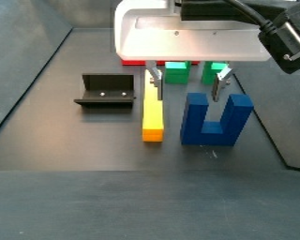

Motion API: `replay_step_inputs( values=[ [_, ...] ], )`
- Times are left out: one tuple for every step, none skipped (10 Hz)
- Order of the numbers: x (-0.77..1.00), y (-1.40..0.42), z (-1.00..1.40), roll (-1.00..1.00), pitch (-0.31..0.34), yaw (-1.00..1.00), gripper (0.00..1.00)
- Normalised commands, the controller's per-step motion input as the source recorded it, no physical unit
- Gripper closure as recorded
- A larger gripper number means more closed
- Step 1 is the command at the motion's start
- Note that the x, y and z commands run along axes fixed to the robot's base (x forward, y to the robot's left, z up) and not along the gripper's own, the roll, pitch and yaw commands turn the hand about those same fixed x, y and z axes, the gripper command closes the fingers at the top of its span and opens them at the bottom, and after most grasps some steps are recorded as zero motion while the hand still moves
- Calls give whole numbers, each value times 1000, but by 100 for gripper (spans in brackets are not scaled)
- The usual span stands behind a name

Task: Pick up the blue object. Move up. Move to above the board. Insert the blue object.
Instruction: Pick up the blue object.

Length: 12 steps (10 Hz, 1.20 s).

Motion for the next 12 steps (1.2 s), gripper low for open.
replay_step_inputs(
  values=[
    [0,0,-189,0,-3,0,0],
    [0,0,-254,10,-7,0,0],
    [0,11,-311,37,-6,0,0],
    [0,20,-334,64,-4,0,0],
    [0,49,-363,81,0,0,0],
    [-14,86,-374,83,0,0,0],
    [-9,63,-271,57,0,0,0],
    [0,17,-43,0,0,0,0],
    [0,0,0,0,0,0,0],
    [0,0,0,0,0,0,100],
    [0,0,0,0,0,0,100],
    [0,0,0,0,0,0,100]
  ],
)
